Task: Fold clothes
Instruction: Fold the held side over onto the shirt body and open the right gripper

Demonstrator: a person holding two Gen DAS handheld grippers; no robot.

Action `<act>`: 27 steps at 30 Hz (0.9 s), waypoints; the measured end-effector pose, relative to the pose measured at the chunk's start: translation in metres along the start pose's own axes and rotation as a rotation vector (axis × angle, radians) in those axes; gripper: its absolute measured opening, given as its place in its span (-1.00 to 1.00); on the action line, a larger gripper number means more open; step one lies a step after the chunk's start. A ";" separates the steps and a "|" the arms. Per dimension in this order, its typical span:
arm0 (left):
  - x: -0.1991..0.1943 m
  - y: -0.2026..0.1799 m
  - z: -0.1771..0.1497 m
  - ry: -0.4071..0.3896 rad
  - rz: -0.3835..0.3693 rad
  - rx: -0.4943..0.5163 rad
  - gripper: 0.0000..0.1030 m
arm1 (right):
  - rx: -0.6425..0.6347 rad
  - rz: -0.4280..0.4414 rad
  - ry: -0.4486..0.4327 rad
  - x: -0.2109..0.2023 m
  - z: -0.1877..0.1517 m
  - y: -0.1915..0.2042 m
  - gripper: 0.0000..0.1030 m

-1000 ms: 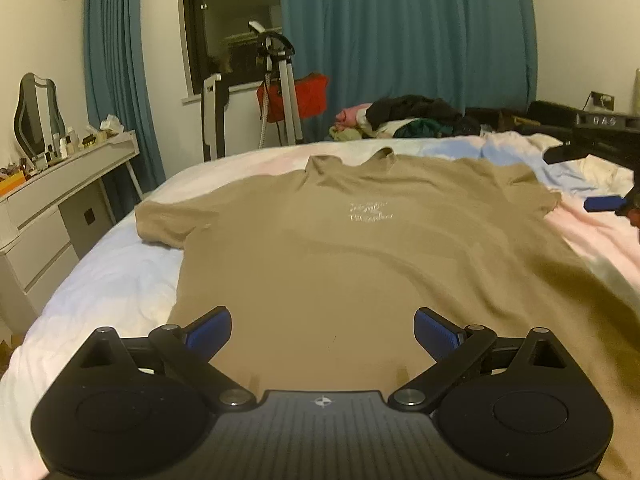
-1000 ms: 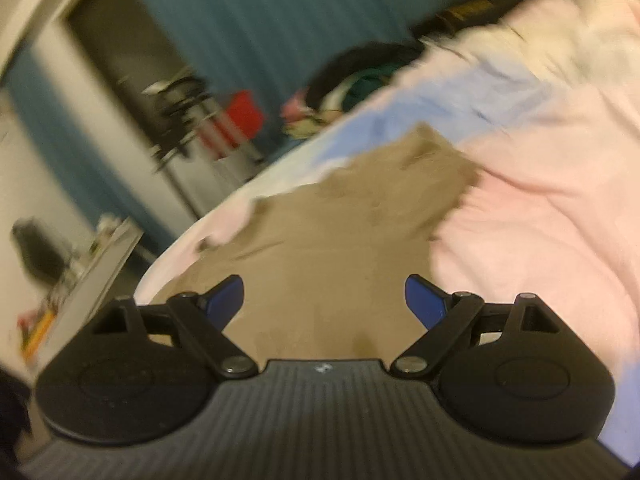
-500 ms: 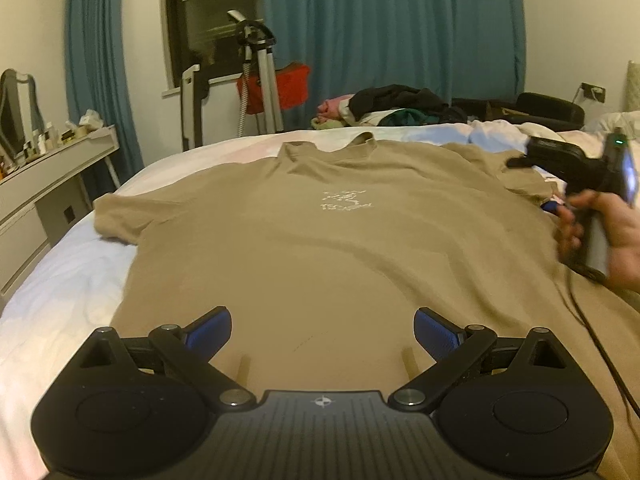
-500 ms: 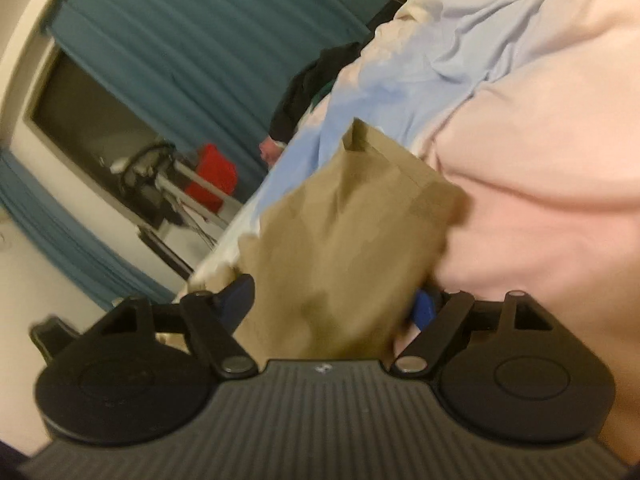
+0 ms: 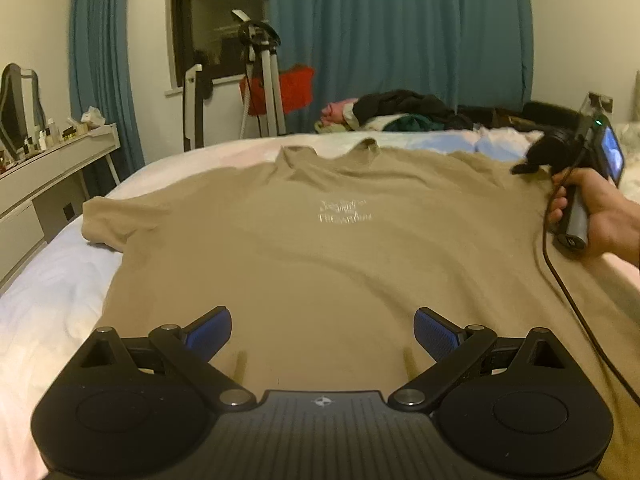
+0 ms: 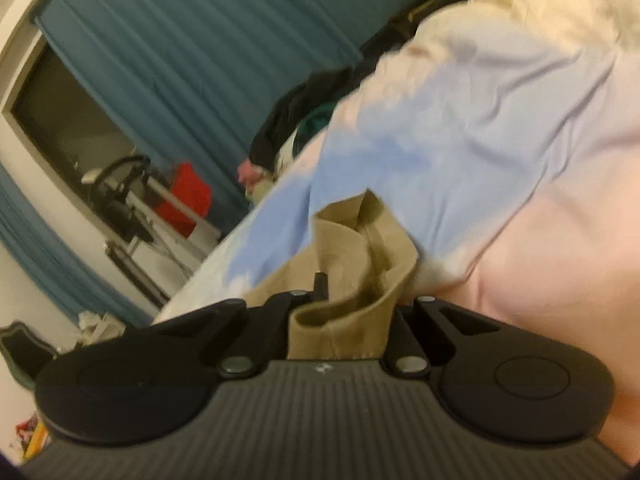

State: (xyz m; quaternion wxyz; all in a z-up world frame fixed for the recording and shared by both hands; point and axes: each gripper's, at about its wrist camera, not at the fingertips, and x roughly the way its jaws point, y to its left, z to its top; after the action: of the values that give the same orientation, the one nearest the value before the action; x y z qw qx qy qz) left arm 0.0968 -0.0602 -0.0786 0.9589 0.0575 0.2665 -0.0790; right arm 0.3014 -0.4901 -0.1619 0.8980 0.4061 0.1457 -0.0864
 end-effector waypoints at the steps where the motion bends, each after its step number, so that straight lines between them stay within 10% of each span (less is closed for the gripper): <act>1: -0.001 0.001 0.002 -0.001 0.002 -0.015 0.92 | -0.028 -0.012 -0.007 -0.004 0.004 0.005 -0.92; 13: -0.026 0.046 0.012 -0.052 -0.005 -0.191 0.92 | -0.547 -0.132 -0.156 -0.060 -0.018 0.171 -0.92; 27: -0.019 0.130 0.002 -0.026 0.077 -0.463 0.92 | -1.136 -0.041 0.049 -0.003 -0.254 0.319 -0.92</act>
State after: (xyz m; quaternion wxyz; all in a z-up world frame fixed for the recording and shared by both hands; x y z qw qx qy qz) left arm 0.1049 0.0690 -0.0581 0.9521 -0.1547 0.2629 0.0199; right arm 0.3371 -0.0897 -0.0953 0.9699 -0.1419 0.1979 -0.0024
